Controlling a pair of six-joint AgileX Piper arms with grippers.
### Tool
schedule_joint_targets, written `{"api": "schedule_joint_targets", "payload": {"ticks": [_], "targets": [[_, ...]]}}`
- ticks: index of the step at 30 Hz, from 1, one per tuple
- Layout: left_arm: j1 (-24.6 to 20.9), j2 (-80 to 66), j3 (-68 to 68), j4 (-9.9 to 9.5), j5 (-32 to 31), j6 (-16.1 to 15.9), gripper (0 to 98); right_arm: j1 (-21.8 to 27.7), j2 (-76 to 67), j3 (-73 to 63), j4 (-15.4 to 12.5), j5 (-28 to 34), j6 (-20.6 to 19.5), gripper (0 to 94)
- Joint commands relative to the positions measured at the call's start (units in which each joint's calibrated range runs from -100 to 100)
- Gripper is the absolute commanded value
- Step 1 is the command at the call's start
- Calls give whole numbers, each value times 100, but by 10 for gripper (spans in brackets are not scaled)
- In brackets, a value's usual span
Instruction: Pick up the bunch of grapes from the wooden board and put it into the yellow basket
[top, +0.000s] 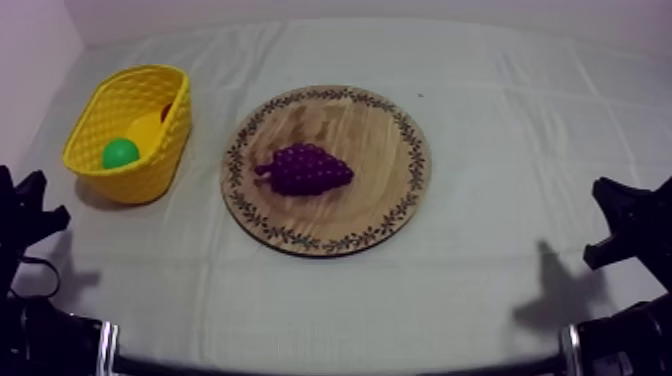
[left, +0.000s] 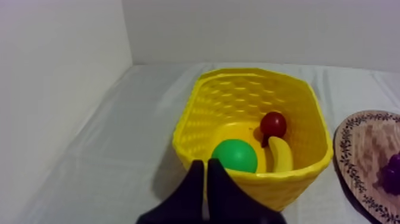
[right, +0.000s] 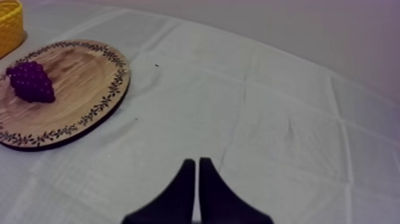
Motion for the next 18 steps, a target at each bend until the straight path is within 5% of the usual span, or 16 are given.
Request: {"api": "schedule_joint_targets", "payload": {"ticks": [1, 18], "targets": [[-66, -3, -11, 35, 298, 303, 0, 2, -1, -3, 1, 0, -1, 4], [-32, 130, -247, 22, 224, 322, 4, 2, -1, -3, 1, 0, -1, 4]]}}
